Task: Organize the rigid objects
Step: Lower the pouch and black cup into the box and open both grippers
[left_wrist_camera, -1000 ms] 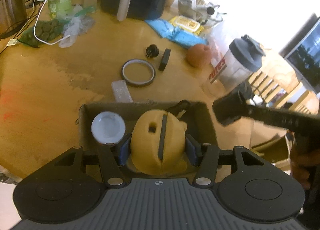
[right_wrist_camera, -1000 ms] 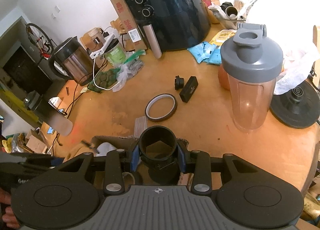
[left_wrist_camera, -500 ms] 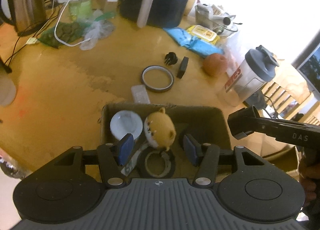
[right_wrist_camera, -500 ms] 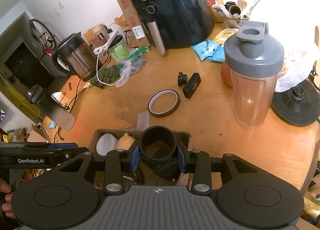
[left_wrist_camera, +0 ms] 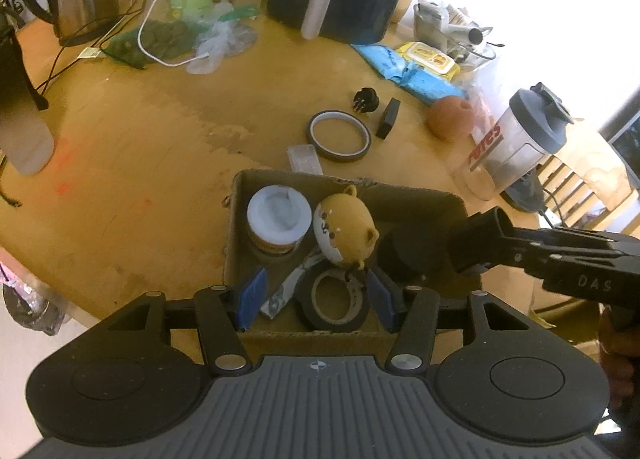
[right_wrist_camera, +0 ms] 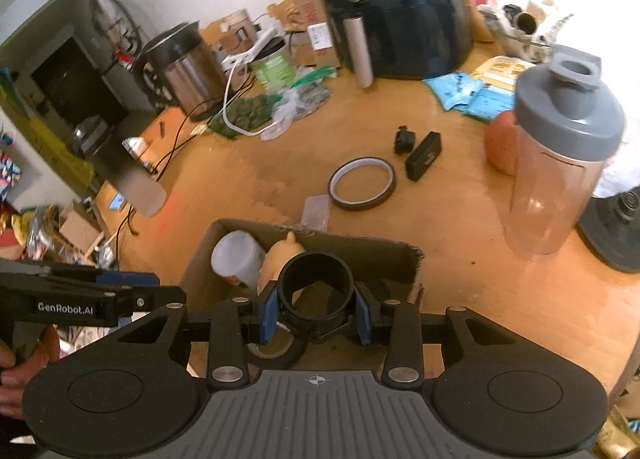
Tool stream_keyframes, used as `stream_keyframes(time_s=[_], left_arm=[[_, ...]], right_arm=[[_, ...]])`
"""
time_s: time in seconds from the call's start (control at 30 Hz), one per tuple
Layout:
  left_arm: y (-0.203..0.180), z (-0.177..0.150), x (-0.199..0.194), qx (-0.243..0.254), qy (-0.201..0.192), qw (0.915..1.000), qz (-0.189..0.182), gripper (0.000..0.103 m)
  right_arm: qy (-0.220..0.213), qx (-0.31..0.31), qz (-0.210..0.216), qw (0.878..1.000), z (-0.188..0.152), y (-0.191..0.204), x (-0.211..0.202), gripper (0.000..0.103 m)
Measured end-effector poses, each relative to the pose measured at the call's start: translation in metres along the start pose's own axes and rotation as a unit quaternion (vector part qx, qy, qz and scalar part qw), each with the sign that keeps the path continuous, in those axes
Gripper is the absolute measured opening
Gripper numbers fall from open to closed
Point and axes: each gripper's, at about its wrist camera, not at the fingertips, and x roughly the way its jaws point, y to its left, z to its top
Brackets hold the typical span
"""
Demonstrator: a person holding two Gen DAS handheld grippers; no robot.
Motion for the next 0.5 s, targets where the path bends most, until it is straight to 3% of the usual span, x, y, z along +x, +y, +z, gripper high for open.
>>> stream_keyframes(time_s=[0.4,0.43,0.5], left_arm=[[0.011,-0.012,-0.008,-0.029,-0.002,0.9995,0.013,0.054],[0.012,-0.013,-0.009,-0.030,-0.002,0.9994,0.013,0.054],[0.012,-0.013,-0.009,-0.031,-0.003,0.9994,0.013,0.054]], right_arm=[[0.042,-0.043,0.006,0.998,-0.004,0.015,0.020,0.044],[0.042,-0.046,0.001,0.998,-0.005,0.017,0.021,0.048],[0.042,-0.052,-0.003,0.998,-0.006,0.018,0.022,0.069]])
